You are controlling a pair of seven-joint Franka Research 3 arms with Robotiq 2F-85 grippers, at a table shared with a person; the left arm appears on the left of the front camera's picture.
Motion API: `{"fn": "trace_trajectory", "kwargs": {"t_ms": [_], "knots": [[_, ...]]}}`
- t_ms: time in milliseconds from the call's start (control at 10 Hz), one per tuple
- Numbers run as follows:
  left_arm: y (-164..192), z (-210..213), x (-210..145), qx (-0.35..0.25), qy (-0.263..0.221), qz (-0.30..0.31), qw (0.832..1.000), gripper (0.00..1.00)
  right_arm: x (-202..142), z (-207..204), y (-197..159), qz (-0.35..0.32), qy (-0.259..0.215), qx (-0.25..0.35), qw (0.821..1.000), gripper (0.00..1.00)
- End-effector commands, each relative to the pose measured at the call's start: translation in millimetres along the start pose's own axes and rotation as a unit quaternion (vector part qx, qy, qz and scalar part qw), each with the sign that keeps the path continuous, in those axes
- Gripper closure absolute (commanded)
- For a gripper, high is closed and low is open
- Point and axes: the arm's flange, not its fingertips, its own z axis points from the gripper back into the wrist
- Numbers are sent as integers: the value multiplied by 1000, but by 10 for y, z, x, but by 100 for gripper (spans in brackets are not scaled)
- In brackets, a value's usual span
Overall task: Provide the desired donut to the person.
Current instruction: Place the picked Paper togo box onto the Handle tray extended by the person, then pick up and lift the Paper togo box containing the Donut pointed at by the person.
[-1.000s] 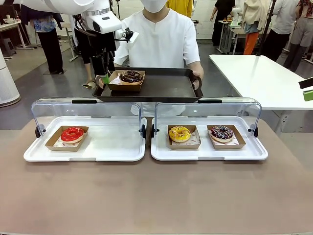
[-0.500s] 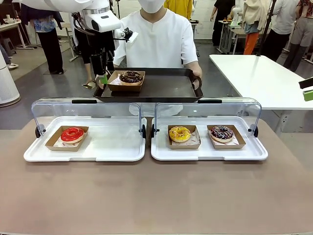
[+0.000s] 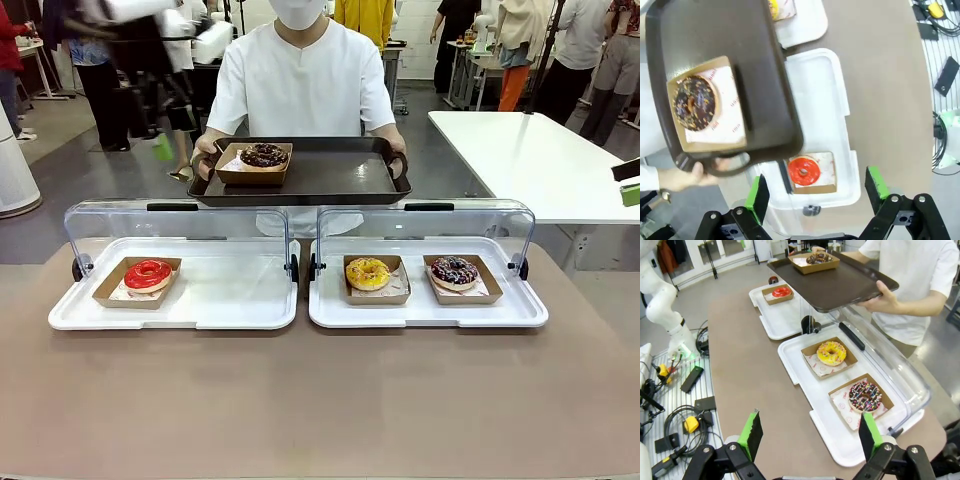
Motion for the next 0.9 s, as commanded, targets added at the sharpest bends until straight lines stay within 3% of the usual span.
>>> {"fn": "trace_trajectory", "kwargs": {"t_ms": [0,400,800], "knots": [[-444,-108,-324,23,-28,-4,999,0,1,-9,-6,3,-11,1,1000,0],[-681,-119,-561,37,-27,26,999,0,1,-9,-6,3,-11,1,1000,0],[-617,-50,-550,21,-19,18,999,0,1,-9,-6,3,-11,1,1000,0]]}}
